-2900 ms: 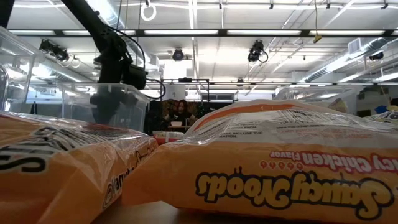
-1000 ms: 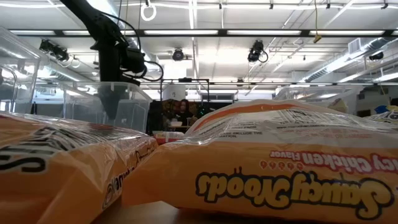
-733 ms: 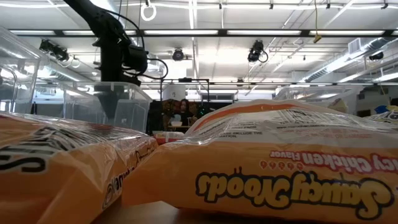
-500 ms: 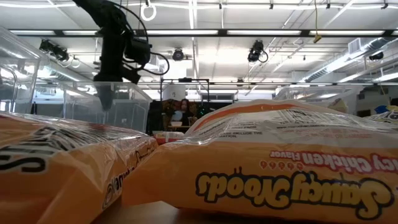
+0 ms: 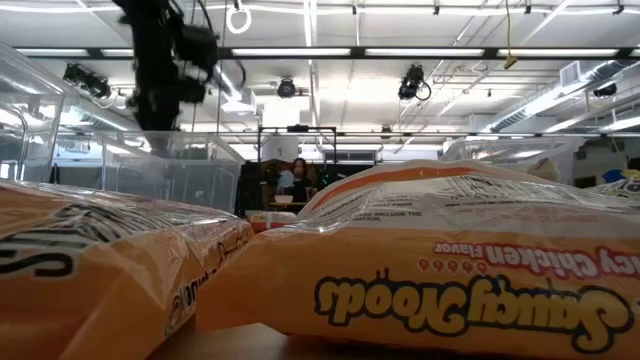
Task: Sort Maruchan noodles
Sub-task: Adjust the bottom transparent bin on the table
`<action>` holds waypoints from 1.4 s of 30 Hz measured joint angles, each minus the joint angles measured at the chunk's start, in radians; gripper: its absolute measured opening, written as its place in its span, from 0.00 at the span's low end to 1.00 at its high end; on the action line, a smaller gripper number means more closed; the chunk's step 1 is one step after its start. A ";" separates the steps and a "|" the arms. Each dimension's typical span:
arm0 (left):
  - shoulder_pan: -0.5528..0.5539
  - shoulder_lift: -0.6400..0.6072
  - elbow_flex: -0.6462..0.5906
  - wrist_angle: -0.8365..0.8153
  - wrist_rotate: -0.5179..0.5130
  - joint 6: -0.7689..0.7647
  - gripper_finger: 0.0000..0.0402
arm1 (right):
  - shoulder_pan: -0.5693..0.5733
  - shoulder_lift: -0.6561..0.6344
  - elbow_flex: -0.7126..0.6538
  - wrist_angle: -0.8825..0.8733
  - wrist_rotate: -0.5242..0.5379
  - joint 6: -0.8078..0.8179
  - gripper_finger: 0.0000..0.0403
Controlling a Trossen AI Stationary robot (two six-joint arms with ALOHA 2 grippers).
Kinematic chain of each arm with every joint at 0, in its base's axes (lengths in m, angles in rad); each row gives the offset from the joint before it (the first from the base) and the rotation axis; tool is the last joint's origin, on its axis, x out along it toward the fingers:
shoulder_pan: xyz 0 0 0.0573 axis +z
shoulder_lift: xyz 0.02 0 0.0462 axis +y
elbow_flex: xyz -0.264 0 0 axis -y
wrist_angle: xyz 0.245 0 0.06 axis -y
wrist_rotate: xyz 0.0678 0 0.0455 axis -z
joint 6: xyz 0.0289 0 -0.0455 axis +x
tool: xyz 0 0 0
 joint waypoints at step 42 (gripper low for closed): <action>-1.124 -0.081 -0.167 0.119 0.276 -1.055 0.44 | -0.028 0.000 0.000 0.034 -0.008 -0.104 0.45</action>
